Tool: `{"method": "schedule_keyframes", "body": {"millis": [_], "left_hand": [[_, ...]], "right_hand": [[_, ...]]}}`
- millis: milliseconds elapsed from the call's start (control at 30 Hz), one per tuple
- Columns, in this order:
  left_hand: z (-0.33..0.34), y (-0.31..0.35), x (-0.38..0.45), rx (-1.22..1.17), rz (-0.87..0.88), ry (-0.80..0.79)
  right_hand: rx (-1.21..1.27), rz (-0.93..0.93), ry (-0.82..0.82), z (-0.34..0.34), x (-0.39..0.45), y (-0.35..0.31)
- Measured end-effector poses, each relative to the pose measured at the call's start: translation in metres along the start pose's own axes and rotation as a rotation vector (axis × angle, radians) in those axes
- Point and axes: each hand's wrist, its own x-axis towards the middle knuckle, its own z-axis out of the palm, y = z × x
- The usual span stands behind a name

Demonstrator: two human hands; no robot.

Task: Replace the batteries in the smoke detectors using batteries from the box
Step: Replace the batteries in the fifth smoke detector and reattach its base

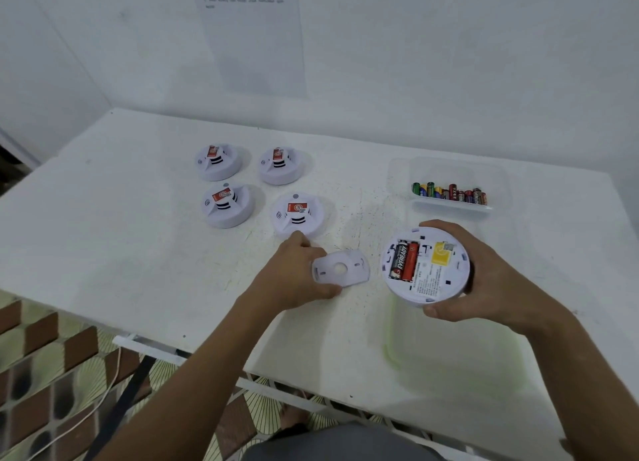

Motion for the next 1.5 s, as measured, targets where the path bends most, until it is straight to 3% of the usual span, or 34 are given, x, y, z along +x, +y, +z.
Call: {"method": "schedule_keyframes", "body": {"millis": [133,267,333,433,600,900,1200,1500], "left_hand": [[0.008,-0.011,-0.002,-0.031,0.028,0.094],[-0.013,0.003,-0.013,-0.252,0.143,0.428],[-0.027,0.018,-0.017,-0.306,0.243,0.480],[-0.039,0.043,-0.020,-0.329,0.371,0.353],[-0.036,0.059,-0.017,-0.332,0.402,0.201],[-0.042,0.061,-0.013,-0.309,0.331,0.030],[-0.051,0.064,-0.007,-0.600,0.264,-0.224],[-0.052,0.066,-0.002,-0.545,0.322,-0.256]], "right_hand": [[0.004,0.009,-0.010,0.001,0.001,0.002],[0.027,0.022,-0.004,0.002,0.002,0.003],[0.030,0.013,-0.006,0.004,0.005,0.002],[0.033,-0.011,-0.007,0.007,0.010,-0.001],[-0.015,-0.066,0.004,0.012,0.018,-0.009],[-0.012,-0.051,0.002,0.007,0.017,-0.007],[-0.013,-0.068,0.019,0.003,0.017,-0.006],[-0.012,-0.066,-0.001,0.005,0.016,-0.006]]}}
